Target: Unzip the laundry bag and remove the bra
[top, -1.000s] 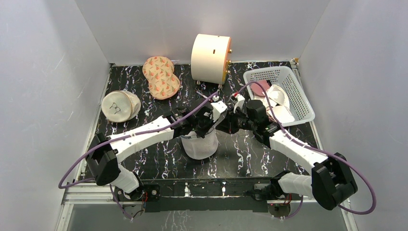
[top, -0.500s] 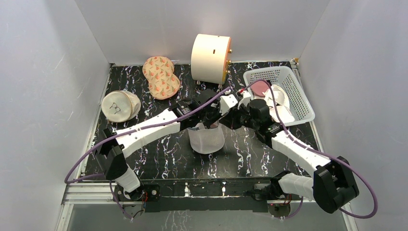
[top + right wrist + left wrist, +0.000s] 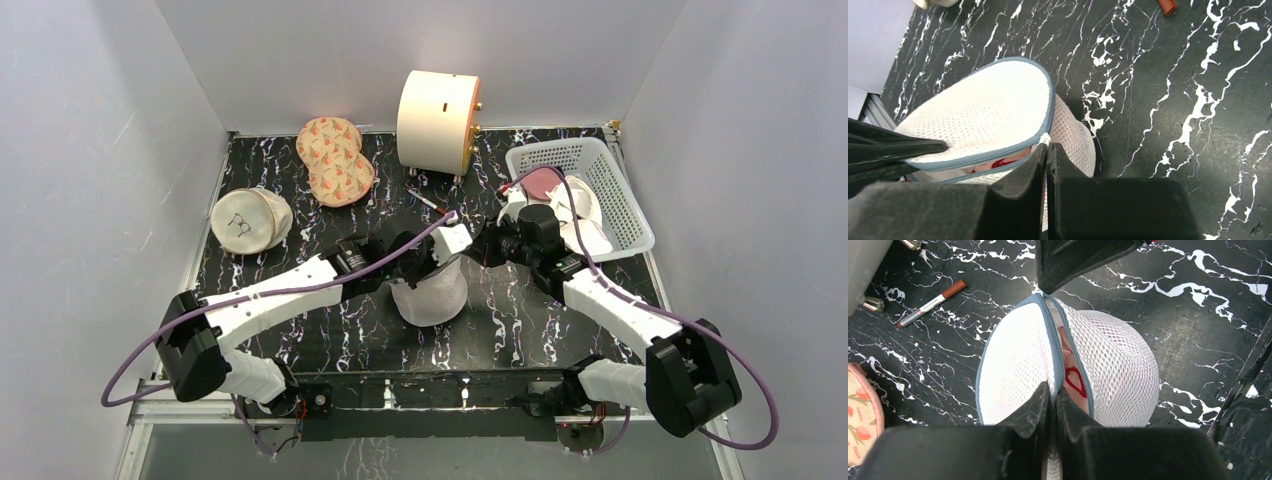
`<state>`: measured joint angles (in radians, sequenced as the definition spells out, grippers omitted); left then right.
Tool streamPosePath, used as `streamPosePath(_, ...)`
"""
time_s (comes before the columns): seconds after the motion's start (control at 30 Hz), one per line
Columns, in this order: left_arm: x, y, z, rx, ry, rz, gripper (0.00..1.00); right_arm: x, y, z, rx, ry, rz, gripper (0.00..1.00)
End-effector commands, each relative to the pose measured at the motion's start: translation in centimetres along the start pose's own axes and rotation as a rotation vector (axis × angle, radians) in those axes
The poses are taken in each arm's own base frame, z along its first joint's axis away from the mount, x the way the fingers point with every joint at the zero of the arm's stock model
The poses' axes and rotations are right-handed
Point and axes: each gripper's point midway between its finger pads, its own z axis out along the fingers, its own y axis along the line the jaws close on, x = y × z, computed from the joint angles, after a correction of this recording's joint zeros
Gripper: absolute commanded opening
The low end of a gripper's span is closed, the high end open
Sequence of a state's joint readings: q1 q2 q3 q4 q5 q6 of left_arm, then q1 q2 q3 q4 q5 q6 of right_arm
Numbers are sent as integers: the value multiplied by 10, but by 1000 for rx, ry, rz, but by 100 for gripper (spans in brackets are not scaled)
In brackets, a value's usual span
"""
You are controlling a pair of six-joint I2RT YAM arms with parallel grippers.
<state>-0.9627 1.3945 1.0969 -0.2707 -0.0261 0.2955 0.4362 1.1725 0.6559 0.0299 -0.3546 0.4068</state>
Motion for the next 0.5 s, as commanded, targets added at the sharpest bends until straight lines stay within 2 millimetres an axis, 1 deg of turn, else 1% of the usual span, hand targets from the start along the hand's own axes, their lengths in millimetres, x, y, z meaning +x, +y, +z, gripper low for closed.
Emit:
streamPosePath(0.0, -1, -5, -15, 13, -40, -28, 0, -19, -14, 5, 42, -58, -64, 0)
streamPosePath(0.07, 2, -9, -15, 31, -29, -53, 0, -20, -6, 4, -7, -45, -95, 0)
streamPosePath(0.13, 5, -17, -16, 70, -9, -81, 0, -14, 13, 2, -118, -8, -131, 0)
streamPosePath(0.17, 6, -21, -16, 89, 3, -94, 0, -11, 19, 1, -155, 8, -139, 0)
streamPosePath(0.2, 6, -23, -16, 101, 11, -109, 1, -6, 24, -1, -184, 30, -138, 0)
streamPosePath(0.23, 7, -25, -15, 107, 23, -122, 4, -1, 28, -2, -209, 47, -136, 0)
streamPosePath(0.33, 2, -33, -17, 160, 24, -127, 20, 8, 36, -7, -255, 76, -125, 0)
streamPosePath(0.37, -1, -35, -18, 172, 12, -129, 31, 11, 39, -8, -263, 79, -122, 0)
streamPosePath(0.47, -18, -34, -24, 179, -56, -148, 48, 11, 48, -13, -283, 71, -120, 0)
